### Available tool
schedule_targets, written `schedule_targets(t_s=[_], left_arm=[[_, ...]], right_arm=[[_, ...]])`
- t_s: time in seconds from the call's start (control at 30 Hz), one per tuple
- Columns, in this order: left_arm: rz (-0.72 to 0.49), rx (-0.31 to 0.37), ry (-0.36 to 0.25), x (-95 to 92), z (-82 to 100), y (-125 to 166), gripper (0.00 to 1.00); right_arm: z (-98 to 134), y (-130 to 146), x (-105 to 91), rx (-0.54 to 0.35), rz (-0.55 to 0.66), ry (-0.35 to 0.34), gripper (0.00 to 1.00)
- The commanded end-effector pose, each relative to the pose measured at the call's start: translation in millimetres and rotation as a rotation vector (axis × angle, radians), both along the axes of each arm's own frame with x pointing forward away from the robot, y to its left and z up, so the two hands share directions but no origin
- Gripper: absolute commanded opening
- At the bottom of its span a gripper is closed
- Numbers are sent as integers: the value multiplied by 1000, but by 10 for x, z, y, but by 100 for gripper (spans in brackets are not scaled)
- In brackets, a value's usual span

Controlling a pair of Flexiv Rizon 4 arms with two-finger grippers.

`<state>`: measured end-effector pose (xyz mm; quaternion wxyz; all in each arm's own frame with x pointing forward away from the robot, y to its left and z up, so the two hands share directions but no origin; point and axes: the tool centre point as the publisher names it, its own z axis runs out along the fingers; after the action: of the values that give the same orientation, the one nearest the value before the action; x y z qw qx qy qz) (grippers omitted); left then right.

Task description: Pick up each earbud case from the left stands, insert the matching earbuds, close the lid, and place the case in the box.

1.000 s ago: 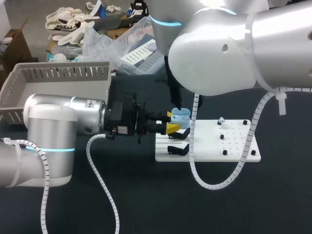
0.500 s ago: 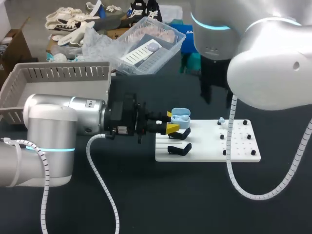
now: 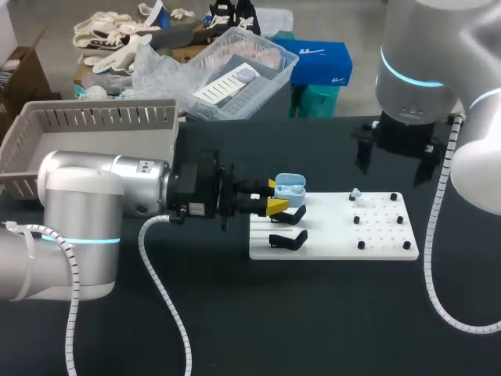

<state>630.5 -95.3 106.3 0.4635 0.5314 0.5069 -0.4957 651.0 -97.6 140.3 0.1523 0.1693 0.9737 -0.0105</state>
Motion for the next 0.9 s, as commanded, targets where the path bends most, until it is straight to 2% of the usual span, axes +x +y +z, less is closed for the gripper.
schedule_targets(t_s=[0.03,0.17,0.33,0.63,0.9], left_arm=[[2,1,0,-1,-2,-2,0],[2,1,0,-1,-2,-2,0],[2,1,0,-1,-2,-2,0],[2,1,0,-1,-2,-2,0],[2,1,0,-1,-2,-2,0]], right_arm=[[-223,-85,146,61,42,-25,79],[-374,-110,269,49,62,-10,69],[-497,-90,375,70,58,-1,66],[-737,21,546,100,22,15,68],[-899,170,685,137,24,42,65]])
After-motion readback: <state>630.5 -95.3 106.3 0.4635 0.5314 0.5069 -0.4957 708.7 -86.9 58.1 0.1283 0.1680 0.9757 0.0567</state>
